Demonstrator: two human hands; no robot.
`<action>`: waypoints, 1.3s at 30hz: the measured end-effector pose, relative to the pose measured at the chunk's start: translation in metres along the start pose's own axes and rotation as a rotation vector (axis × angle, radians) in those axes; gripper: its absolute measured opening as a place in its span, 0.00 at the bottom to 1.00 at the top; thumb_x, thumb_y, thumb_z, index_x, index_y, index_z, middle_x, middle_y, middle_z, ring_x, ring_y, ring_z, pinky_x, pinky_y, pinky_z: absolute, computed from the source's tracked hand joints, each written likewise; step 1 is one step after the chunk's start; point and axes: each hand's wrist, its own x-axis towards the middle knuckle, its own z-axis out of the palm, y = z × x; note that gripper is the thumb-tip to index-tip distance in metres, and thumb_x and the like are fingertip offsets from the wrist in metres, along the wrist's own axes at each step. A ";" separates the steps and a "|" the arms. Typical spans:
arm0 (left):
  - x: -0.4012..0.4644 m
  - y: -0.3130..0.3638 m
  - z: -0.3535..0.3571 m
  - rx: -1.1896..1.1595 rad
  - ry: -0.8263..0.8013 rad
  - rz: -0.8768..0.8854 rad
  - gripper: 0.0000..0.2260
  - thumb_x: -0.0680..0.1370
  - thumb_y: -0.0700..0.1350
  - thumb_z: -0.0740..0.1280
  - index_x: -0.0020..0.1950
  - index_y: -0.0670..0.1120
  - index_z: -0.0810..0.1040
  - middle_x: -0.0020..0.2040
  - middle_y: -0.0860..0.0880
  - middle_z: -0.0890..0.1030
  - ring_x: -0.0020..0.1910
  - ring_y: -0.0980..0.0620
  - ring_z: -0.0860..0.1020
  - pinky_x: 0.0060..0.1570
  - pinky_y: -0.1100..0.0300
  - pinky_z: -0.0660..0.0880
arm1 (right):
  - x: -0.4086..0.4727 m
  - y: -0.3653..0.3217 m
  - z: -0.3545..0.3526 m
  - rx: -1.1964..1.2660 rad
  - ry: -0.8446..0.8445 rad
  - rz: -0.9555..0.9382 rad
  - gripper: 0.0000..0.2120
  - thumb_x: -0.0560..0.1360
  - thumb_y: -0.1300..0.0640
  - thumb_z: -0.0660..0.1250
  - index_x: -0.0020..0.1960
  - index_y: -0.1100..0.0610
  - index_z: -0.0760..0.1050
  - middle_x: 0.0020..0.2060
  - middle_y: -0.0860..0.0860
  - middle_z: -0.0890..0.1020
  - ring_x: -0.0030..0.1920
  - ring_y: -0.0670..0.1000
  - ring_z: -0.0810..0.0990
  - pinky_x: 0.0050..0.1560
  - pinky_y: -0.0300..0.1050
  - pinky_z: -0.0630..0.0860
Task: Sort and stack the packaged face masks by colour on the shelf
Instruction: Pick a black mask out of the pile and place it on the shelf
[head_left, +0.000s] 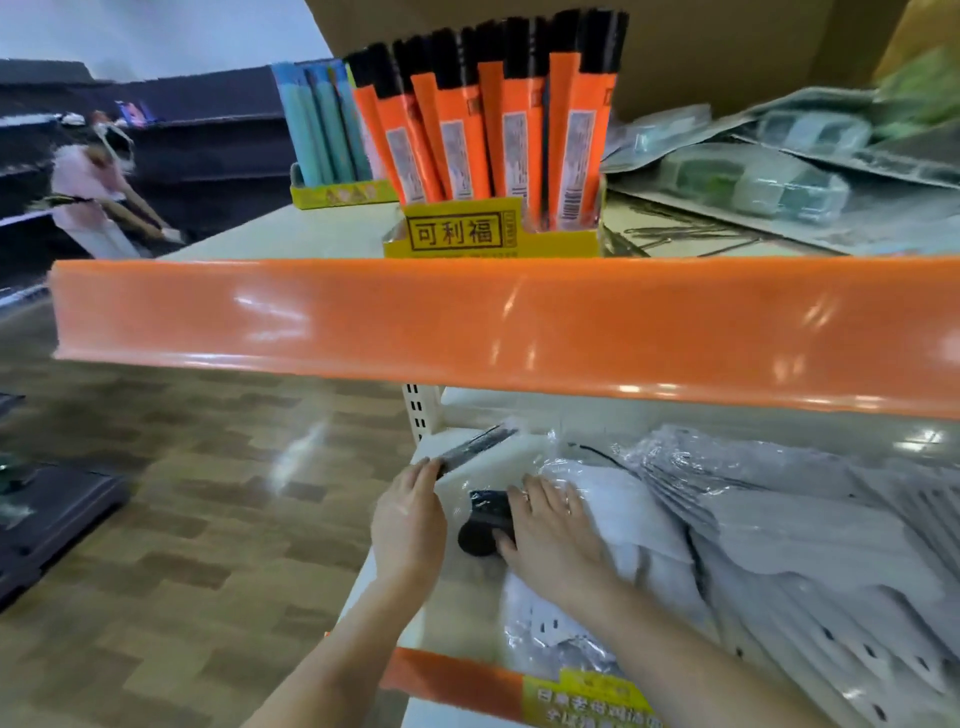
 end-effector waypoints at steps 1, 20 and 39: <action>0.003 -0.001 0.004 0.006 -0.029 0.025 0.21 0.68 0.34 0.55 0.56 0.41 0.81 0.52 0.44 0.83 0.46 0.42 0.82 0.37 0.51 0.79 | -0.001 0.002 0.001 -0.005 0.026 0.002 0.29 0.69 0.40 0.52 0.53 0.57 0.81 0.52 0.57 0.82 0.54 0.56 0.80 0.58 0.58 0.75; 0.026 0.003 0.042 0.194 -0.539 0.319 0.27 0.78 0.34 0.54 0.76 0.50 0.59 0.77 0.46 0.59 0.76 0.46 0.56 0.73 0.52 0.54 | -0.047 0.104 -0.021 -0.123 -0.070 -0.063 0.38 0.72 0.35 0.36 0.76 0.48 0.59 0.74 0.43 0.62 0.74 0.44 0.58 0.74 0.47 0.48; 0.033 -0.022 0.019 0.122 -0.415 0.236 0.25 0.78 0.34 0.54 0.74 0.51 0.65 0.73 0.53 0.67 0.72 0.52 0.63 0.67 0.60 0.61 | -0.018 0.108 -0.032 -0.181 0.010 0.049 0.16 0.78 0.57 0.55 0.64 0.56 0.69 0.62 0.50 0.73 0.62 0.53 0.71 0.60 0.48 0.66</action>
